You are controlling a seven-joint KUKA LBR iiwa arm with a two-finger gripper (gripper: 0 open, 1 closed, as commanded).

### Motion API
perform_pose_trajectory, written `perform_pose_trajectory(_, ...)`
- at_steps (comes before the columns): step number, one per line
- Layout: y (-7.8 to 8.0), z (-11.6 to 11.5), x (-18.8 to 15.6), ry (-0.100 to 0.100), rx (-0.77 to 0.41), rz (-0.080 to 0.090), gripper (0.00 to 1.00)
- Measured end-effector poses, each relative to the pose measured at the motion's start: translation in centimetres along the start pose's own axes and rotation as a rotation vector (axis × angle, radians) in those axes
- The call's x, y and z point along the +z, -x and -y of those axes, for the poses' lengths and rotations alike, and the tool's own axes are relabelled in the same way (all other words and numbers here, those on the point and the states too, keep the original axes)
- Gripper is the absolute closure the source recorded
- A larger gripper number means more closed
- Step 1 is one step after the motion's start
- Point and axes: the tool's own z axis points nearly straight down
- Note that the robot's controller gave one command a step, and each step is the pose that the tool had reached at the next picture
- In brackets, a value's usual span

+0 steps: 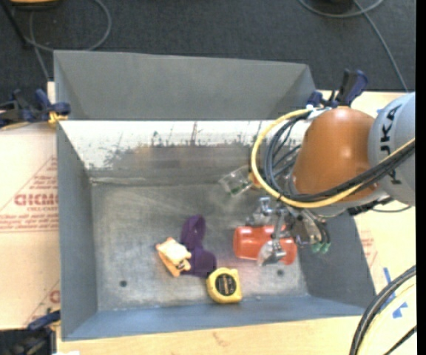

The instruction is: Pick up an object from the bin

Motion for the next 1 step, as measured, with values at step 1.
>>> perform_pose_trajectory(1, 0.79, 0.17, -3.74, -0.002, -0.004, 0.010, 1.00)
